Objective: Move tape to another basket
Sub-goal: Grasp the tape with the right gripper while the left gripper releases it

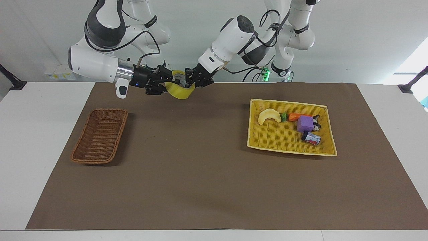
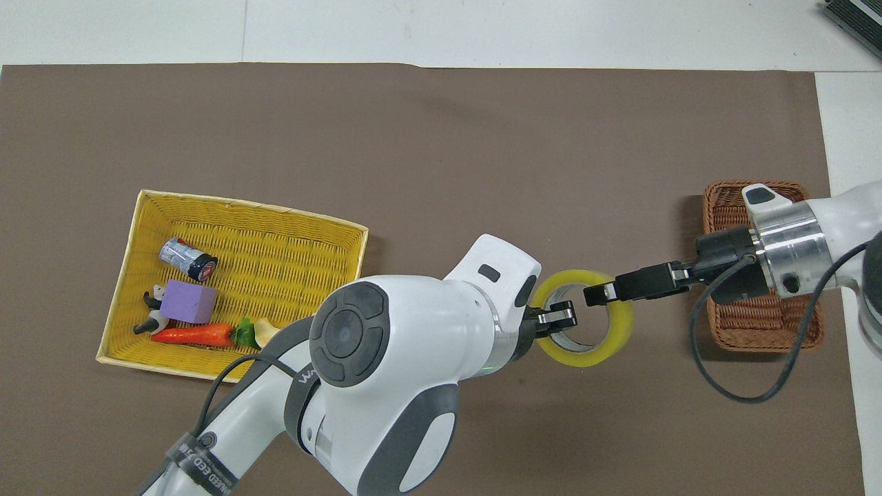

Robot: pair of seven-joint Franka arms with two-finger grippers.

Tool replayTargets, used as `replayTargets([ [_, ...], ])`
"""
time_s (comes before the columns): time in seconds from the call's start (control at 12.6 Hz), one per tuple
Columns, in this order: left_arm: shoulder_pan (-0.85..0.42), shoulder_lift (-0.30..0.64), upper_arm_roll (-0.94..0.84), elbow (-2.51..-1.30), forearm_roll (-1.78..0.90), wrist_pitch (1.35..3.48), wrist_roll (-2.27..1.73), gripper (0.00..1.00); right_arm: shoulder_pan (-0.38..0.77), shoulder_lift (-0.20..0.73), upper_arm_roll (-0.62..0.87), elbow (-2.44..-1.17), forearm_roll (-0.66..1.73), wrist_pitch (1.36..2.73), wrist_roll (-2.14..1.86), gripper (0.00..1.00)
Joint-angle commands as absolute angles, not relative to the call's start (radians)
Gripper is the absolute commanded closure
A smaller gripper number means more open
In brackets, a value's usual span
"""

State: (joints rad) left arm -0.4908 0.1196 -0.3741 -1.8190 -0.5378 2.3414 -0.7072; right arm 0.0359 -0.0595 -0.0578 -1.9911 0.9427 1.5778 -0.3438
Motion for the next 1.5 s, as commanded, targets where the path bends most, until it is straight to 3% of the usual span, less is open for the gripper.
replayTargets([
  [0.0, -0.502, 0.12, -0.367, -1.799, -0.545, 2.368, -0.741, 0.85, 0.041, -0.061, -0.055, -1.985, 0.933, 1.606, -0.247, 1.0],
  [0.16, -0.492, 0.075, -0.364, -1.807, -0.545, 2.35, -0.77, 0.0, 0.031, -0.041, -0.055, -1.929, 0.884, 1.603, -0.213, 1.0],
  [0.47, -0.448, -0.006, -0.341, -1.812, -0.545, 2.214, -0.859, 0.0, -0.035, -0.034, -0.058, -1.911, 0.823, 1.595, -0.219, 1.0],
  [0.71, -0.385, -0.041, -0.336, -1.81, -0.532, 2.079, -0.809, 0.0, -0.147, -0.028, -0.061, -1.908, 0.706, 1.608, -0.264, 1.0],
  [1.11, -0.171, -0.052, -0.331, -1.792, -0.358, 1.945, -0.539, 0.0, -0.337, 0.078, -0.063, -1.882, 0.675, 1.733, -0.368, 1.0],
  [1.42, -0.002, -0.046, -0.325, -1.738, -0.174, 1.841, -0.356, 0.0, -0.48, 0.21, -0.063, -1.839, 0.692, 1.733, -0.552, 1.0],
])
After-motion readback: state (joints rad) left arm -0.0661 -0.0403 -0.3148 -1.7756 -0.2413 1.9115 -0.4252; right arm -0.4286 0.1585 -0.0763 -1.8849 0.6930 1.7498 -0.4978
